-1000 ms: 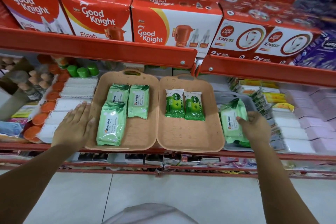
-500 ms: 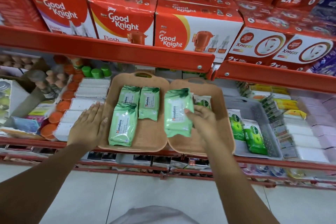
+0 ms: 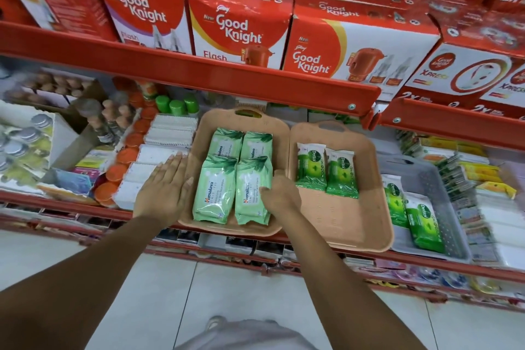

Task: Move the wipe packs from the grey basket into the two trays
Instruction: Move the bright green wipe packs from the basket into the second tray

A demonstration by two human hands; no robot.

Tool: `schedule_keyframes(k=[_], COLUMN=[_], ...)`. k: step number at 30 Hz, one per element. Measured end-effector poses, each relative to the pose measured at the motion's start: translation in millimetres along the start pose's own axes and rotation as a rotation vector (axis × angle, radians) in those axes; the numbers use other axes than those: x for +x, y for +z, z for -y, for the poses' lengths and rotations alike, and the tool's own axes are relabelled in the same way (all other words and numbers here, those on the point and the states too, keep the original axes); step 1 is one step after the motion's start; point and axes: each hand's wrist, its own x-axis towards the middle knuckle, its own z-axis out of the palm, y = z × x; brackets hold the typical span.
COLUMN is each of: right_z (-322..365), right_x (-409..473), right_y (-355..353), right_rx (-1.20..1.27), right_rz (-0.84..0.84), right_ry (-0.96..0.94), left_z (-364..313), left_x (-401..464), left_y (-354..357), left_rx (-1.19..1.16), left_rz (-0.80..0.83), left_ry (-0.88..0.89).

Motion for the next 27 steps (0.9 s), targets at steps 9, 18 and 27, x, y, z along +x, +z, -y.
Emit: schedule_keyframes(k=[9, 18, 27], right_z=[-10, -149, -271], right_x=[-16, -7, 34], right_y=[-6, -91, -120], right_rx=[-0.123, 0.074, -0.129], right_rz=[-0.169, -0.559, -0.309], right_ry=[-0.190, -0.061, 0.392], left_z=[-1, 0, 0], left_x=[-3, -2, -1], left_y=[-2, -4, -3], left_rx=[-0.005, 0.016, 0.010], left_rz=[0.005, 0.007, -0.016], left_ry=[0.000, -0.006, -0.010])
